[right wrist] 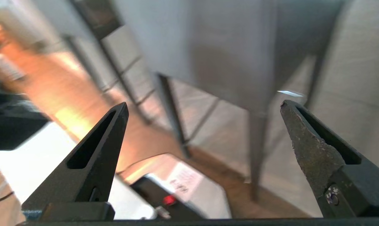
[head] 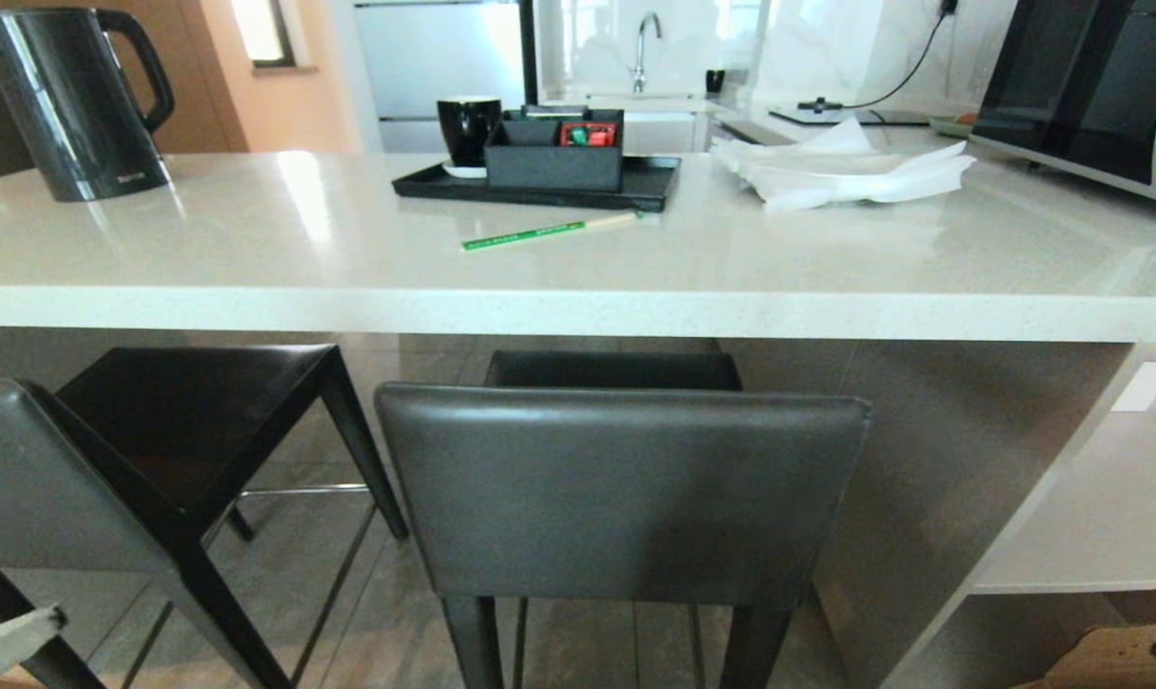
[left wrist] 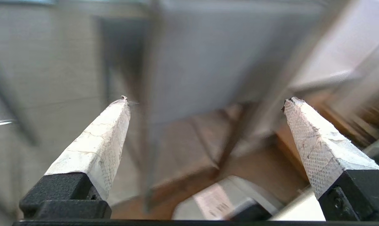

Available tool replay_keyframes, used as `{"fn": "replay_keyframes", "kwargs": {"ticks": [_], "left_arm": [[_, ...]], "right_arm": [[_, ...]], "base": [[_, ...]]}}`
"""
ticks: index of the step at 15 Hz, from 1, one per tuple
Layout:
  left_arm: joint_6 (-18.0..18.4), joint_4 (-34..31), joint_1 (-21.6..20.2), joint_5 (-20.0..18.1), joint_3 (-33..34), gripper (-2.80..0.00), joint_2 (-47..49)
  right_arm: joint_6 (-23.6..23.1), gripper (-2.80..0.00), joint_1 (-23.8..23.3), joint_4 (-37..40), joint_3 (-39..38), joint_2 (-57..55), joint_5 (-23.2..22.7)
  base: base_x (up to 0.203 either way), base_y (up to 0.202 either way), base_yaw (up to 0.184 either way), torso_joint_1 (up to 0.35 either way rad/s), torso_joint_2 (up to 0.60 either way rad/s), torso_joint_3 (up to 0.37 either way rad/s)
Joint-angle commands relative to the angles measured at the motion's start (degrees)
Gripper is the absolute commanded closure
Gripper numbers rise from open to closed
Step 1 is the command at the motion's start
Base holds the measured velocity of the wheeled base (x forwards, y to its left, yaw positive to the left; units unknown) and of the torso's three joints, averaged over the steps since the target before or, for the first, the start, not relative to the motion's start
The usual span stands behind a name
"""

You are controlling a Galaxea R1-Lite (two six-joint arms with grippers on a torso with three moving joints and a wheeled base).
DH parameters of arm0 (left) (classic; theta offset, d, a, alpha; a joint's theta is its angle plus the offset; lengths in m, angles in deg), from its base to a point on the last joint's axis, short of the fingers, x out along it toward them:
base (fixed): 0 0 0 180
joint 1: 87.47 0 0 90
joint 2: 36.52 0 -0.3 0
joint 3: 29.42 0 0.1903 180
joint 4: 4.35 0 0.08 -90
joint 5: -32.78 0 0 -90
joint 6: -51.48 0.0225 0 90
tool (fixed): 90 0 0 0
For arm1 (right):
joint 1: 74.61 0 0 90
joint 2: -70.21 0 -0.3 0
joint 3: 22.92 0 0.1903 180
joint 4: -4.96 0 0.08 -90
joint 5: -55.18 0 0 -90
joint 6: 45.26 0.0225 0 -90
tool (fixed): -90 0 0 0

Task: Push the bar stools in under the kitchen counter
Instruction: Pull the gray chair out from under the dining table

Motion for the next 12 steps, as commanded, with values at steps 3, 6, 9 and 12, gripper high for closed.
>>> {"fn": "replay_keyframes", "kwargs": {"ticks": [3,6,9,12], "left_arm": [[-0.27,9.77,0.61,-6.77,3.38,-2.80,12.18],[-0.65,18.99,-0.58,-10.27,6.45,-2.80,20.31],[-0.88,30.93,-5.45,-10.95,8.80,-2.80,30.52],[-0.63,41.15,-8.17,-10.95,9.16,-2.80,39.45]], "right_arm": [[0.22,-2.80,0.13,-8.61,-0.64,-15.51,-4.35],[0.17,-2.80,-1.00,-21.63,-2.95,-25.17,-7.20],[-0.95,-2.80,-2.58,-28.92,-3.90,-32.99,-9.31],[-1.76,-2.80,-3.85,-39.22,-4.00,-42.83,-11.78]], "base": [[0.000,0.000,0.000,0.000,0.00,0.000],[0.000,0.000,0.000,0.000,0.00,0.000],[0.000,0.000,0.000,0.000,0.00,0.000],[0.000,0.000,0.000,0.000,0.00,0.000]]}}
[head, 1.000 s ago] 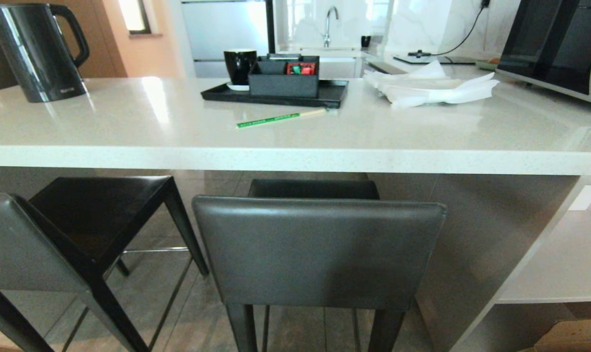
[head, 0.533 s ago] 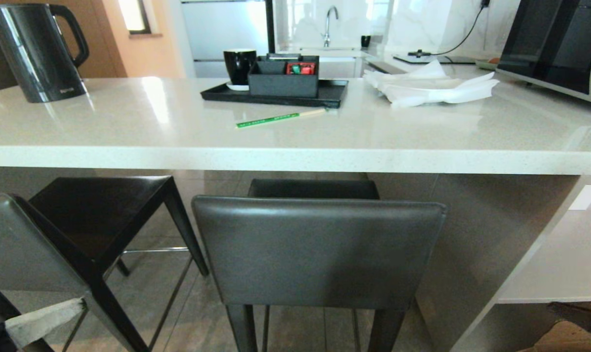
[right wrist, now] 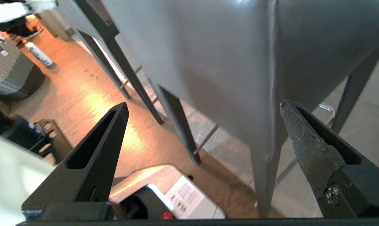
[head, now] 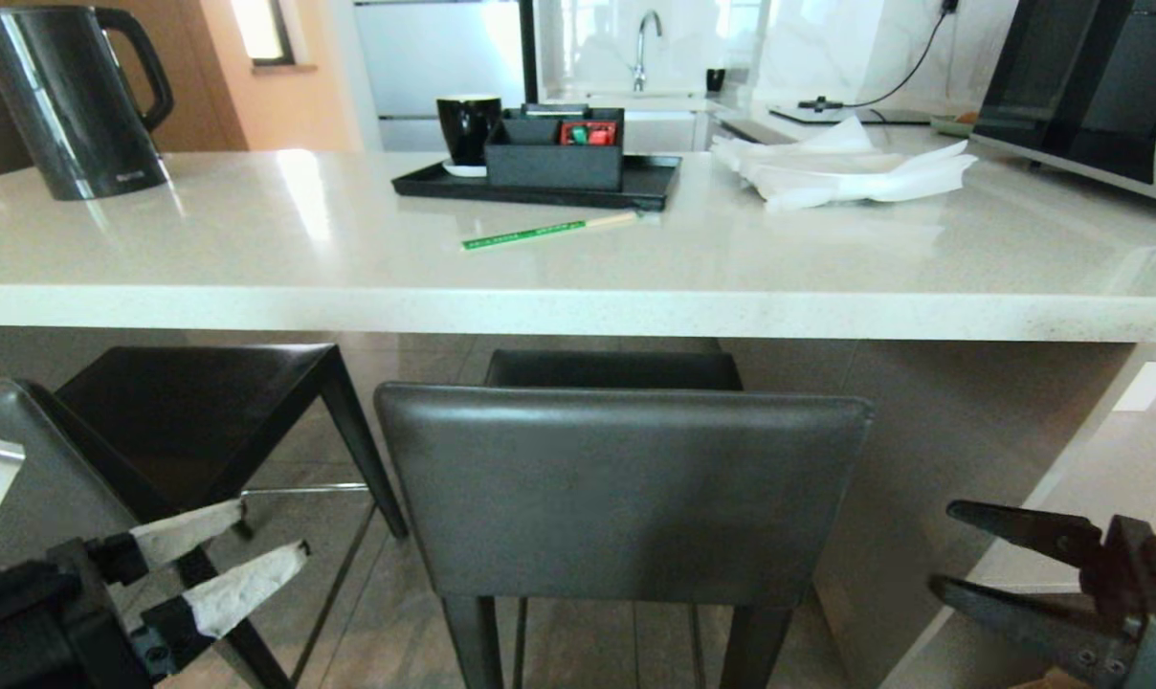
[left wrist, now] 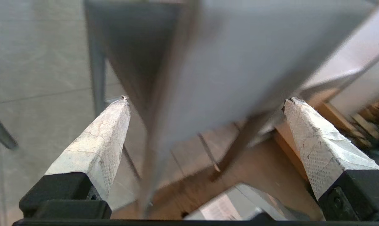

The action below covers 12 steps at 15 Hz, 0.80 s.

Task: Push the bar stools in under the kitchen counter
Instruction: Pull the gray chair out from under the dining table

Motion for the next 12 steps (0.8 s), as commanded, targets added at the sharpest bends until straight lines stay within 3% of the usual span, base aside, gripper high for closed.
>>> {"fn": "replay_keyframes", "kwargs": {"ticks": [1,4,8,12], "left_arm": [[0.10,3.92,-0.77,-0.18,-0.06,-2.80,6.98],[0.65,4.56,1.02,-0.70,-1.05,-2.80,9.26],[4.25,6.45,4.12,-0.24,-1.24,-2.80,15.35],[6.74,21.93,4.54,0.06,-0.35,-2.80,26.43]], "right_arm": [[-0.35,-2.80,-0.59,-5.90,-0.06,-9.27,-0.96],[-2.06,-2.80,-0.70,-13.78,-0.04,-16.00,-3.32],[-3.69,-2.80,-0.56,-17.22,0.24,-21.68,-5.06],[-4.64,-2.80,-0.19,-28.44,-0.12,-30.24,-5.83]], "base": [[0.000,0.000,0.000,0.000,0.00,0.000],[0.000,0.000,0.000,0.000,0.00,0.000],[0.000,0.000,0.000,0.000,0.00,0.000],[0.000,0.000,0.000,0.000,0.00,0.000]]}}
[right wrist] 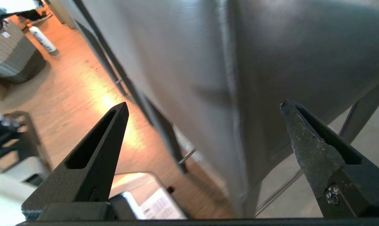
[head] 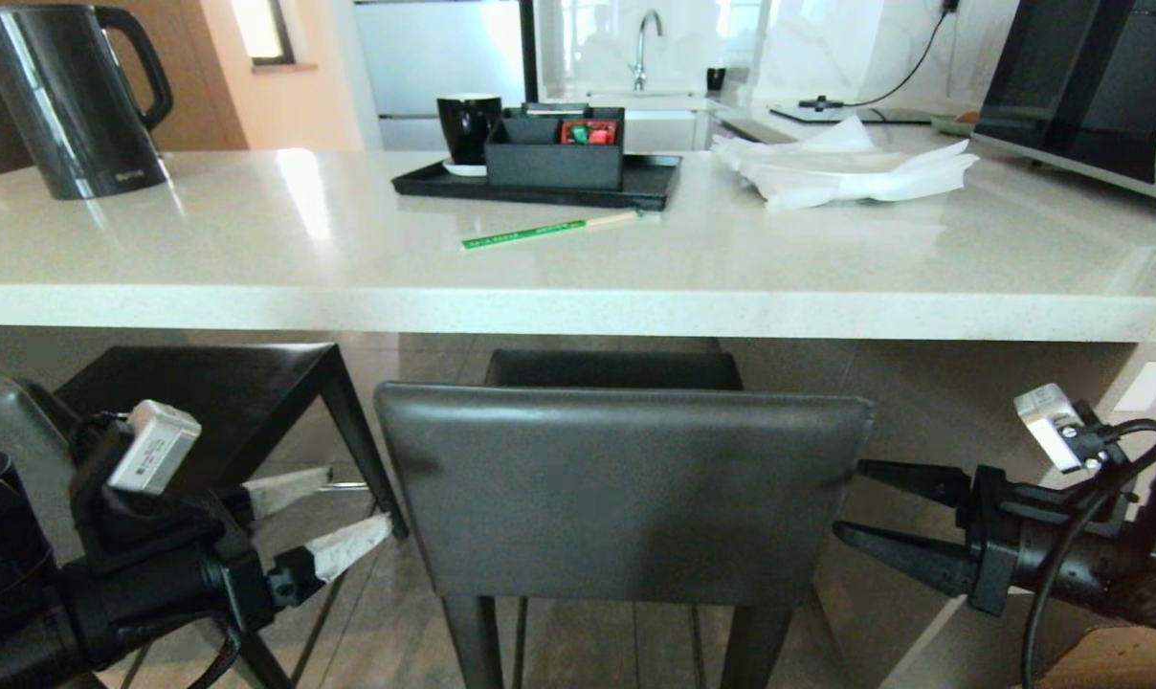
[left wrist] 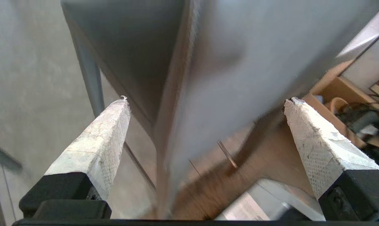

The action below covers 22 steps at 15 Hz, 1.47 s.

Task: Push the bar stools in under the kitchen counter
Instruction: Pull the gray chair out from under the dining table

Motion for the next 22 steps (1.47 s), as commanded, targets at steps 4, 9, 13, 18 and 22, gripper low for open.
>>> {"fn": "replay_keyframes", "kwargs": {"ticks": [4,9,13,18,22], "left_arm": [[0.20,12.15,1.48,-0.12,1.21,-2.80,11.55],[0.21,15.78,1.40,2.05,-1.26,-2.80,17.33],[0.06,24.35,2.65,1.98,-1.54,-2.80,24.94],[-0.02,24.66,6.93,0.77,-2.08,-2.80,25.79],[-0.04,24.66,6.98,1.65,-2.69,-2.80,25.58]], "right_arm": [[-0.41,-2.80,2.42,-5.50,1.07,-6.88,-0.72],[-0.50,-2.80,3.00,-5.59,3.04,-8.75,-1.17],[-0.50,-2.80,5.09,-5.75,4.37,-10.43,-2.02],[-1.20,-2.80,5.50,-11.62,6.17,-16.99,-6.76],[-1.10,-2.80,10.07,-17.98,4.69,-19.65,-8.64]], "base": [[0.000,0.000,0.000,0.000,0.00,0.000],[0.000,0.000,0.000,0.000,0.00,0.000],[0.000,0.000,0.000,0.000,0.00,0.000],[0.000,0.000,0.000,0.000,0.00,0.000],[0.000,0.000,0.000,0.000,0.00,0.000]]}}
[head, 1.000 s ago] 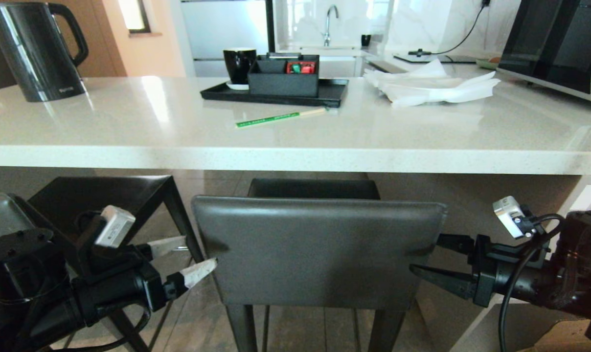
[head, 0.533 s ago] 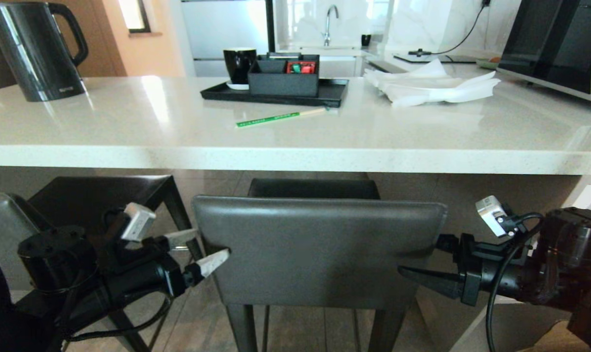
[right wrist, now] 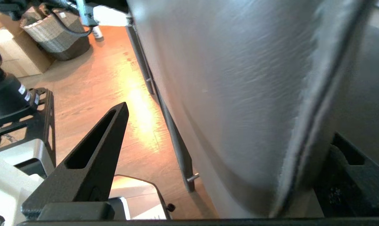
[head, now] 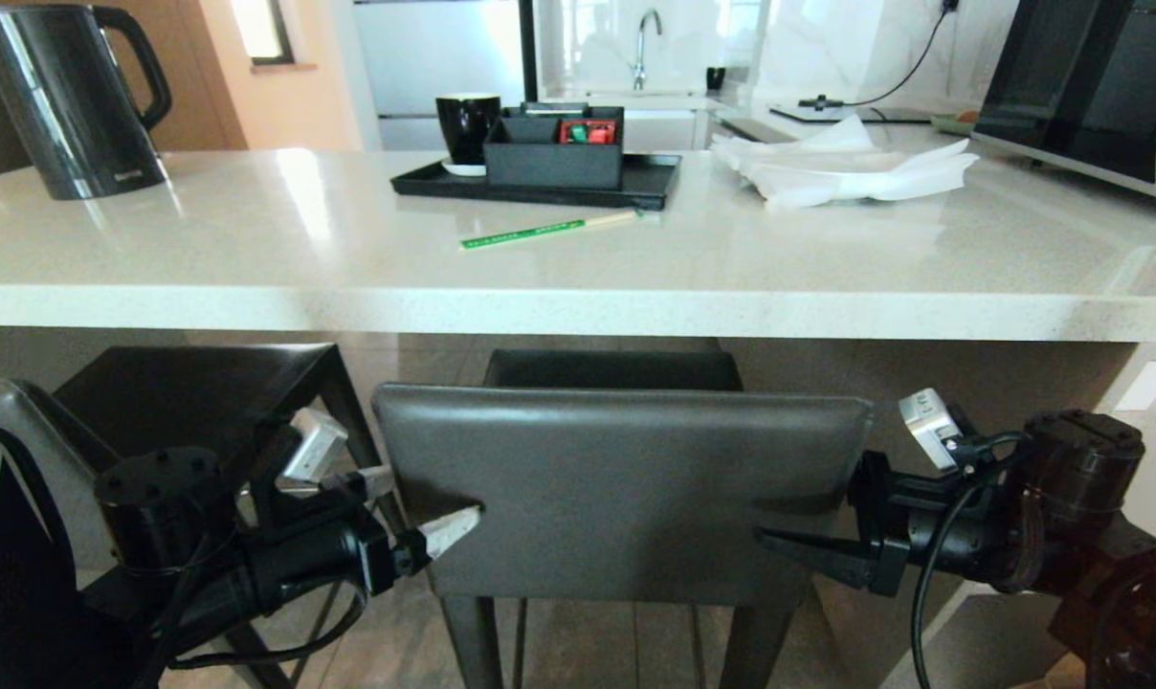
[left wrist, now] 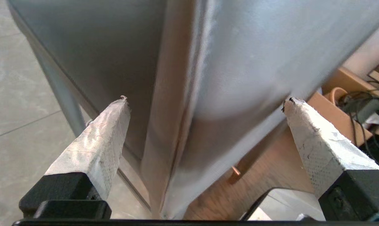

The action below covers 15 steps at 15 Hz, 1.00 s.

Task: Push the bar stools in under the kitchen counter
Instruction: Pull the gray chair out from under the dining table

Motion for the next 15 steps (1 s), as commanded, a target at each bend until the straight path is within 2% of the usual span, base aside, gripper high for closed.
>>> {"fn": "replay_keyframes", "kwargs": {"ticks": [1,4,9,15], "left_arm": [[0.09,0.51,0.03,0.06,0.06,-2.80,-0.14],[0.53,0.51,-0.17,0.23,-0.03,-2.80,-0.43],[1.64,0.51,0.06,2.39,0.18,-2.80,0.57],[1.67,0.51,3.84,2.52,0.65,-2.80,-1.70]], "right_arm": [[0.21,-2.80,2.82,-0.16,-0.85,-0.96,-0.62],[0.35,-2.80,4.53,-0.61,-0.79,-0.94,-0.10],[0.26,-2.80,3.77,-0.61,-0.14,-1.35,1.43],[0.52,-2.80,3.27,-1.16,3.63,-4.40,4.20]], "base": [[0.000,0.000,0.000,0.000,0.00,0.000],[0.000,0.000,0.000,0.000,0.00,0.000],[0.000,0.000,0.000,0.000,0.00,0.000],[0.000,0.000,0.000,0.000,0.00,0.000]]}}
